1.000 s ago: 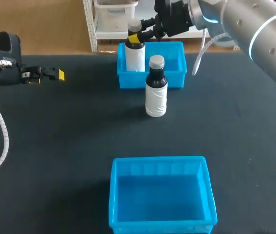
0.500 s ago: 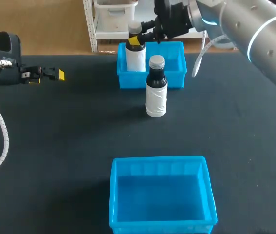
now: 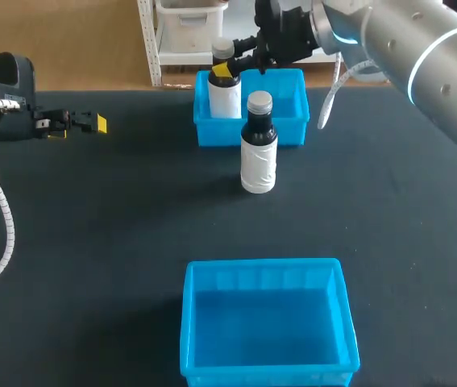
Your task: Pick up the bottle, and place it in the far bin if it is heavy, or in the near bin if it is light.
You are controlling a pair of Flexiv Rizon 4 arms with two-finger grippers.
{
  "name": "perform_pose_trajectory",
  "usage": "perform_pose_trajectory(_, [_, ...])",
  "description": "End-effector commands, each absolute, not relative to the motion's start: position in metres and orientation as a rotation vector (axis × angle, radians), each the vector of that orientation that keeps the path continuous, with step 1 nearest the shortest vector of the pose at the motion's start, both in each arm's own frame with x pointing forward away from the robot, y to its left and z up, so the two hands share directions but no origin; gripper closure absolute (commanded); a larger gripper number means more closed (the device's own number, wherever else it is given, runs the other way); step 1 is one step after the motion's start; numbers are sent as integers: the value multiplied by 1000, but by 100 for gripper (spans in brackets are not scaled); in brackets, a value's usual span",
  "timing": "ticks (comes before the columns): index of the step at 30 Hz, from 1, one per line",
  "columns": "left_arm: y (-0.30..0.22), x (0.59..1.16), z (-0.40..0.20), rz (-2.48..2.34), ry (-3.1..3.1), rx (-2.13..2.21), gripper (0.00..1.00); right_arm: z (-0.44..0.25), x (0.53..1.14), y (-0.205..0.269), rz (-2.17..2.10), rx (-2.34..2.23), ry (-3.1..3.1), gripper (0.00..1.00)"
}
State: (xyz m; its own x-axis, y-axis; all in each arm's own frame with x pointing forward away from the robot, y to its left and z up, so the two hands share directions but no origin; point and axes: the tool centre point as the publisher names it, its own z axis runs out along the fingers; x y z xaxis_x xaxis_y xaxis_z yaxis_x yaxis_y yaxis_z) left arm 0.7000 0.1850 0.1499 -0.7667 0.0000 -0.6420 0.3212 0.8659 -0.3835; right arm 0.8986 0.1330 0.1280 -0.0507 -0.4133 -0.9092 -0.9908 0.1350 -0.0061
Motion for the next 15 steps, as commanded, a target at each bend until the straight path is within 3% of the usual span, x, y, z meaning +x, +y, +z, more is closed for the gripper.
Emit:
perform_pose_trajectory(1, [185, 700, 150, -637, 2375, 231, 0, 129, 910, 136, 1135, -1580, 1523, 100])
perform_pose_trajectory(3, [185, 700, 150, -637, 2375, 231, 0, 128, 910, 136, 1137, -1581, 1523, 96])
perform_pose_trajectory(12, [185, 700, 150, -637, 2375, 231, 0, 125, 910, 136, 1146, -1576, 1532, 99])
perform_pose_trajectory(15, [185, 700, 150, -637, 2375, 231, 0, 124, 911, 136, 1148, -1576, 1537, 93])
